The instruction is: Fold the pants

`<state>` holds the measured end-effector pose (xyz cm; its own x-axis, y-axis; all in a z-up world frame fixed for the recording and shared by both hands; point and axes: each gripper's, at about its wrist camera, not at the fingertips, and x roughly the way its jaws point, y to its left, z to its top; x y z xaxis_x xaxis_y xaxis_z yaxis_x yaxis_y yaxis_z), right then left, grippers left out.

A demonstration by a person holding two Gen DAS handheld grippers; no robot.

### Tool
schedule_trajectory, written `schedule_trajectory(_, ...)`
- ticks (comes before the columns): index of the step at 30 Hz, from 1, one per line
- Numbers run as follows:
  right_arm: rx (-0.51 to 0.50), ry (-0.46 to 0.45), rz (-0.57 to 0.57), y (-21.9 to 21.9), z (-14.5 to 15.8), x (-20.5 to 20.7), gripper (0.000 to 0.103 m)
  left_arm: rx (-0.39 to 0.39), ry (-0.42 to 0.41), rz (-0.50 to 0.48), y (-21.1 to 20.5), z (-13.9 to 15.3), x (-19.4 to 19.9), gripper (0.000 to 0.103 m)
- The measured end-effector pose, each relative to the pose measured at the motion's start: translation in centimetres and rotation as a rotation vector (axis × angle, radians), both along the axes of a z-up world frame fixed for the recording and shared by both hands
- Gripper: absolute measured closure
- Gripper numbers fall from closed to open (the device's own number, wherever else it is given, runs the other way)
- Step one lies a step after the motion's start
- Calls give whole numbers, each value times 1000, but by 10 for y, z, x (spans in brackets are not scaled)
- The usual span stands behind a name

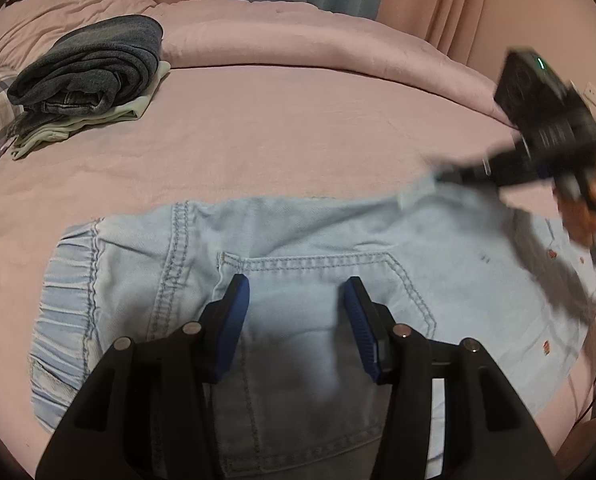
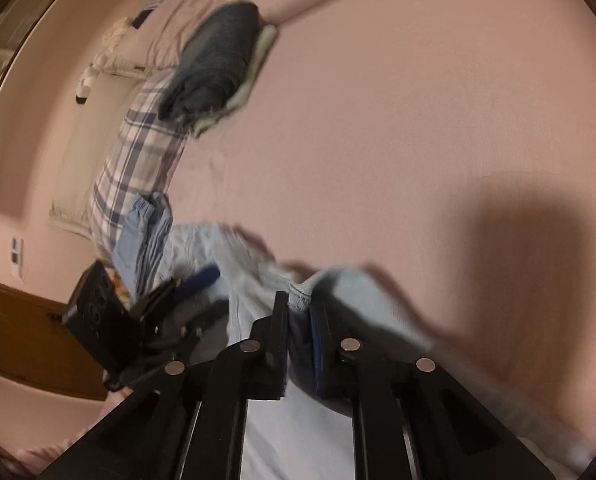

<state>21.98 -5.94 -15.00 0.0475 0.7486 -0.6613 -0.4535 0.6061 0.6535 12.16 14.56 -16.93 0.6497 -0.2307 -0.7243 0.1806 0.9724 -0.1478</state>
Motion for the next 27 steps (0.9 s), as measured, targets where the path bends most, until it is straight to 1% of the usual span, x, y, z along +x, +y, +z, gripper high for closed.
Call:
schedule_trajectory(1,13,-11,-23,-4,6,9,92,13,-2,-7,-1,0,0,55)
schedule_trajectory(2,19,2,-37,-6,6,19,93,19,-3,-11,0,-1,0,57)
schedule_trajectory(3,-4,7,-37,-3,1,24,93,25,0,-15,0,-1,1,58)
schedule_trajectory(5,-126,-10,-13,10,-14,33,96,41,-3,-24,0,-1,0,60)
schedule_trajectory(6,-129,-13,-6,13,-18,37,97,51,-6,-28,0,-2,-1,61)
schedule_trajectory(9,-77,20,-15,5,-22,41,97,80,-7,-33,4,-2,-5,62)
schedule_trajectory(12,-57,17,-116,-15,-15,43,96,95,-1,-32,8,-1,-11,62)
schedule_trajectory(13,-74,-12,-171,-25,-8,42,96,108,-1,-33,8,0,-14,62)
schedule_trajectory(14,-74,-32,-191,-33,-1,40,96,120,0,-34,8,0,-16,62)
schedule_trajectory(16,-43,-66,-178,-44,14,29,96,153,3,-24,8,1,-21,61)
schedule_trajectory(18,-76,-131,-143,-44,29,10,96,150,7,-14,11,1,-24,61)
schedule_trajectory(21,-83,-157,-69,-35,32,-11,96,142,11,0,16,1,-30,61)
schedule_trajectory(22,-107,-167,-39,-28,29,-18,96,149,12,2,16,1,-32,61)
schedule_trajectory(23,-155,-183,-20,-20,22,-22,96,156,11,1,16,1,-34,61)
schedule_trajectory(24,-197,-191,-22,-16,15,-21,96,163,9,-1,15,1,-36,61)
schedule_trajectory(25,-274,-205,-31,-10,4,-18,98,167,8,1,15,0,-38,61)
schedule_trajectory(26,-331,-222,-44,-5,-5,-14,103,164,13,7,16,0,-39,61)
schedule_trajectory(27,-330,-233,-68,-6,-9,-11,103,160,18,15,17,1,-38,61)
